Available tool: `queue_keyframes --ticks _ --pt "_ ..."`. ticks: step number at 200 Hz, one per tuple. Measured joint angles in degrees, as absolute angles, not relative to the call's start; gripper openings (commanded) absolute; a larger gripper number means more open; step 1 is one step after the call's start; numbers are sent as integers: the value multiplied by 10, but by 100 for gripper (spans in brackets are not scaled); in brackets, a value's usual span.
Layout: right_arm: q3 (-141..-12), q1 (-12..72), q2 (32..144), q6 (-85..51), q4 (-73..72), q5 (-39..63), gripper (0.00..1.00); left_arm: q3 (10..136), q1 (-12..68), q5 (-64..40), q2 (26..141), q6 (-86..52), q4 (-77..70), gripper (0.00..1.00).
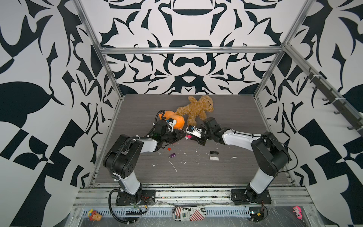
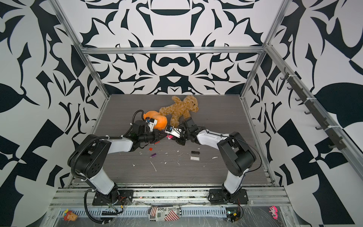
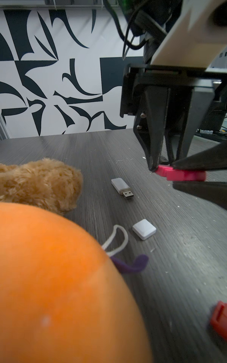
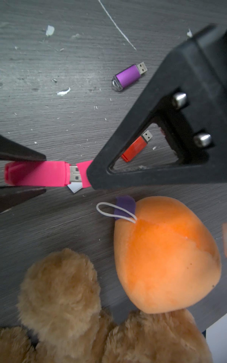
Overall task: Close the usb drive cover
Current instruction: Close the cover of the USB drive.
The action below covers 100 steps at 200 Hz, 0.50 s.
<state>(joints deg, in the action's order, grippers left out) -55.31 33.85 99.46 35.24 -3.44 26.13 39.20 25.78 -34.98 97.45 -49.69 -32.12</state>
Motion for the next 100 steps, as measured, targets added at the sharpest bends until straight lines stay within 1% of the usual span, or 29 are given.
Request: queue_keyframes --ticks 42,100 --pt "-537 337 994 354 -61 270 9 390 258 -352 976 -497 -323 12" --pt "-533 331 994 408 -56 288 9 391 258 -380 990 -495 -329 12"
